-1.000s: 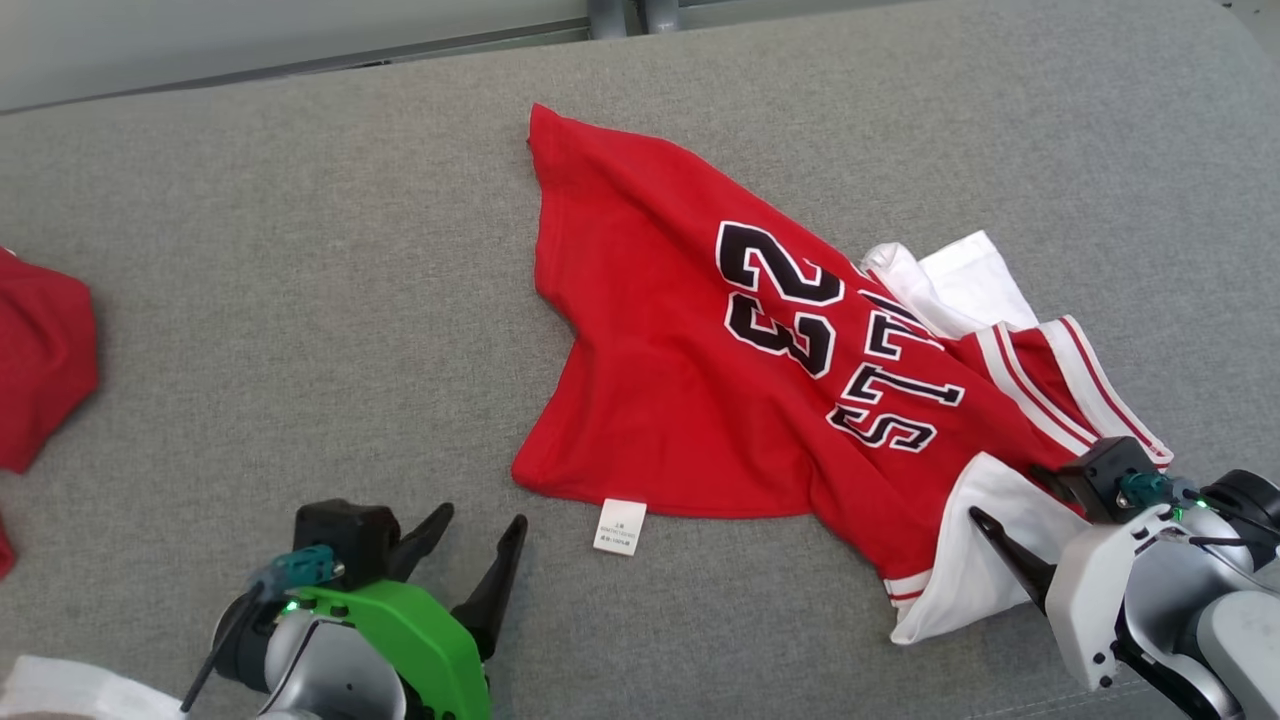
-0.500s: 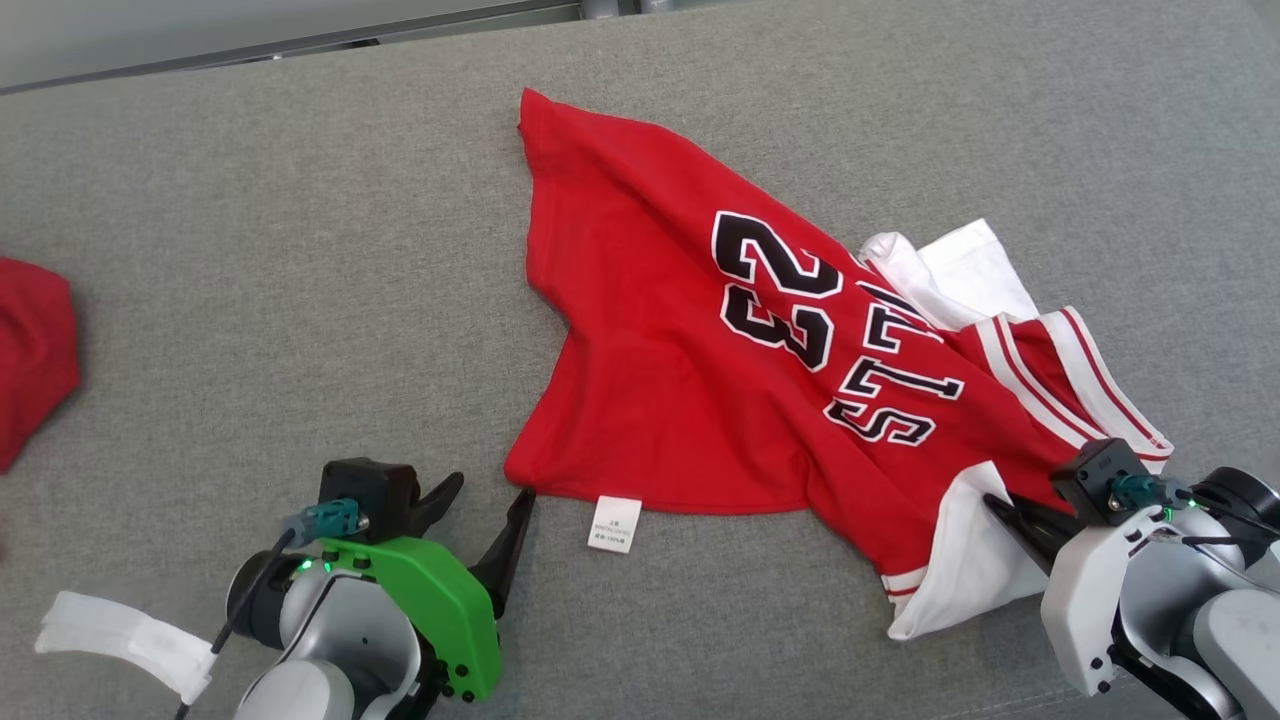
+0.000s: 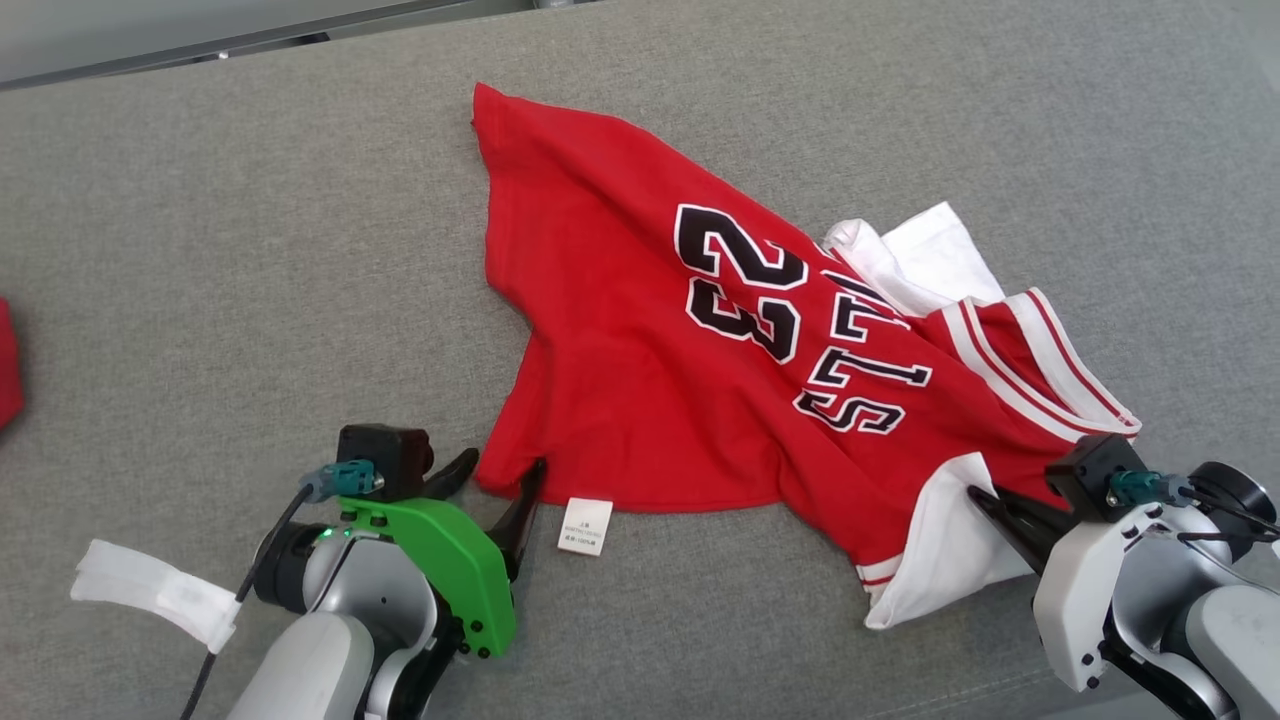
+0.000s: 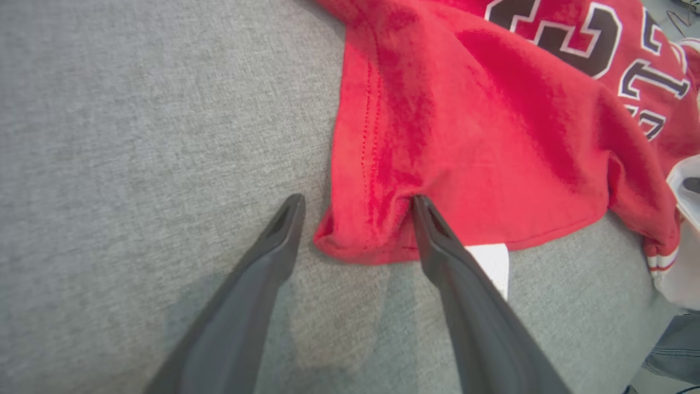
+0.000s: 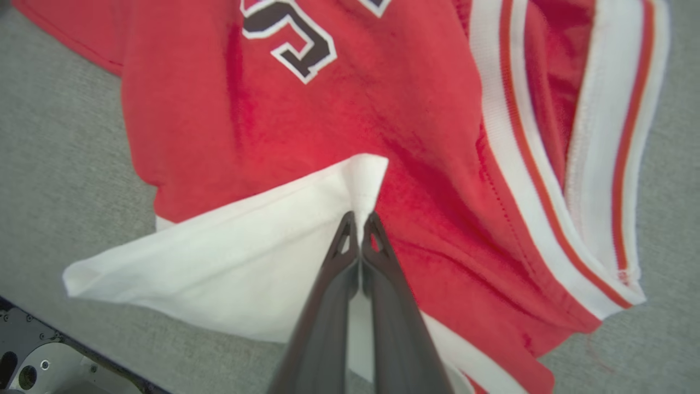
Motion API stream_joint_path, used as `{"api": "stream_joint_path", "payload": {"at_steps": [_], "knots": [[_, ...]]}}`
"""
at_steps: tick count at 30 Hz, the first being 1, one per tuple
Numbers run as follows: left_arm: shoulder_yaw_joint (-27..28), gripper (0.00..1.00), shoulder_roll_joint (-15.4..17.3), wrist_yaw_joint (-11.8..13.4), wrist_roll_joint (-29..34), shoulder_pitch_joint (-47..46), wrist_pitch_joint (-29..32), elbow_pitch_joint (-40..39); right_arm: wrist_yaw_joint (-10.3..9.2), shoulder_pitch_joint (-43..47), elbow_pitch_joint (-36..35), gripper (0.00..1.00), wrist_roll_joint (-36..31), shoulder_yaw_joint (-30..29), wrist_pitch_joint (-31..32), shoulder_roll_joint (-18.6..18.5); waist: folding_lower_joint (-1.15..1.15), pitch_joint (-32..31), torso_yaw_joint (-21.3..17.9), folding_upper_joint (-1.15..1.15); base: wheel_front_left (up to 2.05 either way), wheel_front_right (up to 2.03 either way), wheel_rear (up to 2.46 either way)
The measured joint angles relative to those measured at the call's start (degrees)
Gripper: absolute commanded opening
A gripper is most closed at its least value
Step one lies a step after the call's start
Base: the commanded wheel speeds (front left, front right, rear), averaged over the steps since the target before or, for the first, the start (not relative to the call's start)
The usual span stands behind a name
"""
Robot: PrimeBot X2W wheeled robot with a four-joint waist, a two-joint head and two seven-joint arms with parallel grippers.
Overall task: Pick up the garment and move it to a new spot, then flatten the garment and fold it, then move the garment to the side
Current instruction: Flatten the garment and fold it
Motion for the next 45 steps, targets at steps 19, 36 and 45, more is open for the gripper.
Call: {"api": "stream_joint_path", "payload": {"at_steps": [19, 36, 45], "knots": [[7.28, 0.0, 6.12, -2.23, -8.26, -11.34, 9.67, -8.2, -0.05, -10.93, -12.48, 0.0, 9.45, -13.62, -3.79, -4.15, 0.0, 3.6, -3.14, 0.0, 0.0, 0.0, 0.0], [12.46, 0.0, 6.3, 1.71, -3.3, -68.41, 11.21, 13.3, -0.02, -71.43, 15.03, 0.0, 6.82, -9.48, -6.54, 8.68, 0.01, 18.28, -0.76, 0.0, 0.0, 0.0, 0.0], [12.77, 0.0, 1.91, -3.0, 0.89, -89.16, -11.63, 27.25, -0.02, -96.9, 29.18, 0.0, -9.78, -16.83, -19.65, 14.8, 0.01, 24.33, 3.57, 0.0, 0.0, 0.0, 0.0]]}}
